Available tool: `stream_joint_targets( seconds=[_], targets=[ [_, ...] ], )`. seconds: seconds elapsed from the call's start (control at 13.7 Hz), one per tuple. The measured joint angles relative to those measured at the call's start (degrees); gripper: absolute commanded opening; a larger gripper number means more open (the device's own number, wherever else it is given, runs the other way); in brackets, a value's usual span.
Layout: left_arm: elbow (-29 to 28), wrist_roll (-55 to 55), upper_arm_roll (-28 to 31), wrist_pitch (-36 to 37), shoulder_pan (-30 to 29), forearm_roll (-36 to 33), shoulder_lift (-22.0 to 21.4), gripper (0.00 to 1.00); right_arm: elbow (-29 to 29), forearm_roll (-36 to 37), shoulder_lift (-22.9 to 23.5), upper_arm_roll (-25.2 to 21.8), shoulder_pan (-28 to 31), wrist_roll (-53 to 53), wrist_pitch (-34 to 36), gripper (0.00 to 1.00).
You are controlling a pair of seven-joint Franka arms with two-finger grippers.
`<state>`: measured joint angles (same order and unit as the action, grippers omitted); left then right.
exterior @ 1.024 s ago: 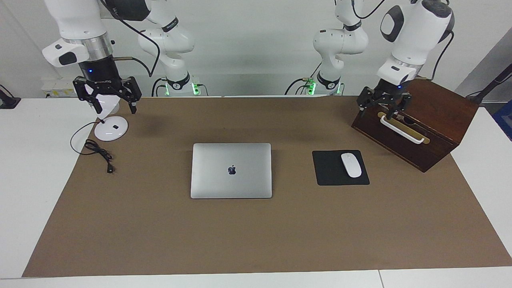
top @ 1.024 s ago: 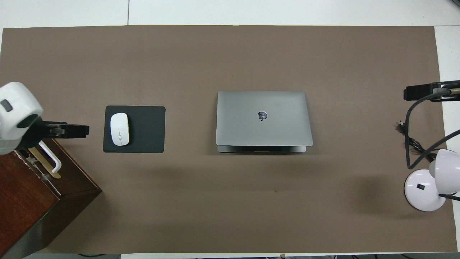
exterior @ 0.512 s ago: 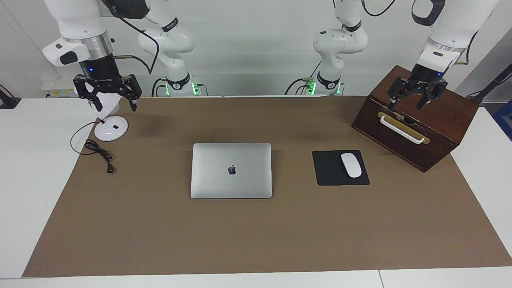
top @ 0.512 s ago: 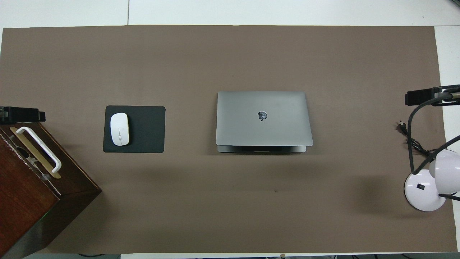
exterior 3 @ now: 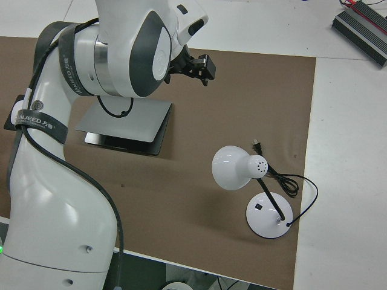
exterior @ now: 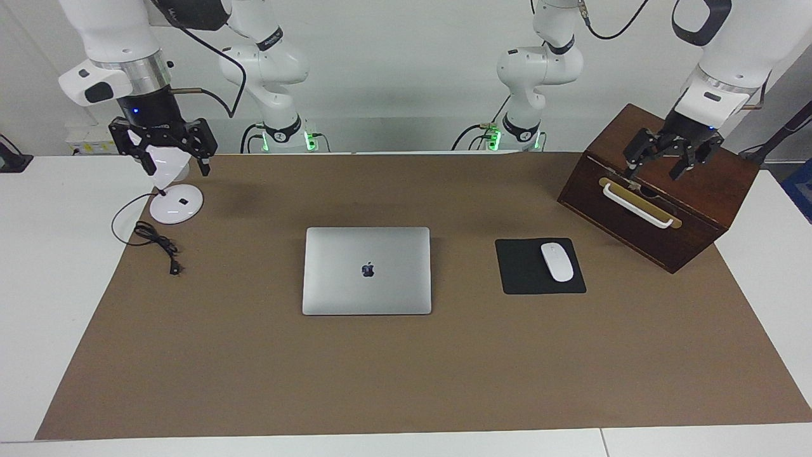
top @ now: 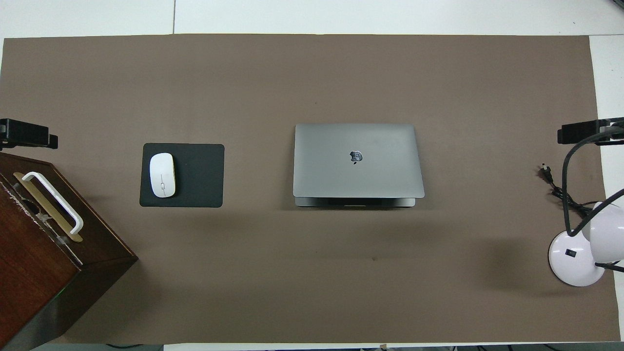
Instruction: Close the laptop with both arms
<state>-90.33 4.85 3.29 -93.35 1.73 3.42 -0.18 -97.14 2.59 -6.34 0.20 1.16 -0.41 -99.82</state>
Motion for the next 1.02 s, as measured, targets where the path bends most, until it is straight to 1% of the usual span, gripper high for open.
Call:
stream_joint_targets(
  seconds=[0.22, 0.66, 1.02],
  targets=[
    [2.5, 0.0, 0.0, 1.2, -0.4, 0.0, 1.8, 1.00, 0.0, 0.0, 0.0, 0.0, 0.0, 0.0, 0.7, 1.00],
    [2.7, 0.0, 0.0, 2.3, -0.5, 0.0, 2.0, 1.00, 0.1, 0.0, 0.0, 0.0, 0.0, 0.0, 1.1, 1.00],
    [3.0, 0.0, 0.0, 5.1, -0.6, -0.1, 1.9, 1.00, 0.1, 0.0, 0.0, 0.0, 0.0, 0.0, 1.2, 1.00]
  ],
)
